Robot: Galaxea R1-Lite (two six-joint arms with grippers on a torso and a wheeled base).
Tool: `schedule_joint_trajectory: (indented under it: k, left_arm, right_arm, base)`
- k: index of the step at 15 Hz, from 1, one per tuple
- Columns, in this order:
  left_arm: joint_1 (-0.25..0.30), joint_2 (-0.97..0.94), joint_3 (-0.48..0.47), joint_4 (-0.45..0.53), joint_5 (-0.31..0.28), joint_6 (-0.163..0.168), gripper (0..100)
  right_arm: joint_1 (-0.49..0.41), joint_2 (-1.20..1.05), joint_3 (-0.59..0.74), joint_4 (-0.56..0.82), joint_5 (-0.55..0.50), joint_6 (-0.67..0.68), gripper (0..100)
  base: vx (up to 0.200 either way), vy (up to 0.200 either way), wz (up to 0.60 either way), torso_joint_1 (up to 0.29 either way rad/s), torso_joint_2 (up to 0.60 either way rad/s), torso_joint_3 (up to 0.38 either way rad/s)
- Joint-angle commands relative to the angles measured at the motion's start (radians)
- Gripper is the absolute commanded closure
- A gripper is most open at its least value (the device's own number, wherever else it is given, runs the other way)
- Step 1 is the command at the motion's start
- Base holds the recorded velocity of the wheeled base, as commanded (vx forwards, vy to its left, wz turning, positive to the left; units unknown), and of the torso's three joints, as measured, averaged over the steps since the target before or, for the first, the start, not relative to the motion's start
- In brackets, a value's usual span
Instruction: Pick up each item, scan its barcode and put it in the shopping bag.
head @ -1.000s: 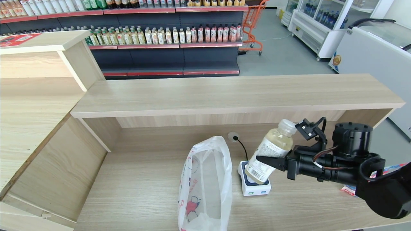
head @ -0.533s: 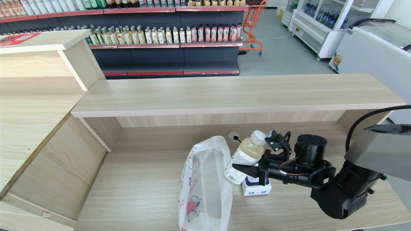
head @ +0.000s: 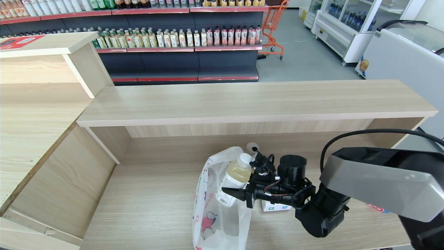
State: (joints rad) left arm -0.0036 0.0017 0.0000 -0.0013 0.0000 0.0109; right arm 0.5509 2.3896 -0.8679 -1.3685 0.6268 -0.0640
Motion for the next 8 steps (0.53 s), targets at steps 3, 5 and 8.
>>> schedule_joint_trajectory:
  k: [3, 5, 8]
  left_arm:
    - [0.001, 0.0, 0.0, 0.0, 0.0, 0.0, 0]
    - [0.001, 0.0, 0.0, 0.0, 0.002, 0.0, 0]
    - [0.002, 0.0, 0.0, 0.0, 0.0, 0.0, 0]
  right_arm:
    - [0.063, 0.145, -0.183, 0.06, -0.059, -0.074, 100]
    - [0.061, 0.166, -0.194, 0.094, -0.059, -0.171, 100]
    - [0.06, 0.204, -0.22, 0.095, -0.059, -0.234, 100]
  base:
    - [0.0, 0.0, 0.0, 0.0, 0.0, 0.0]
    - [0.0, 0.0, 0.0, 0.0, 0.0, 0.0]
    - [0.0, 0.0, 0.0, 0.0, 0.0, 0.0]
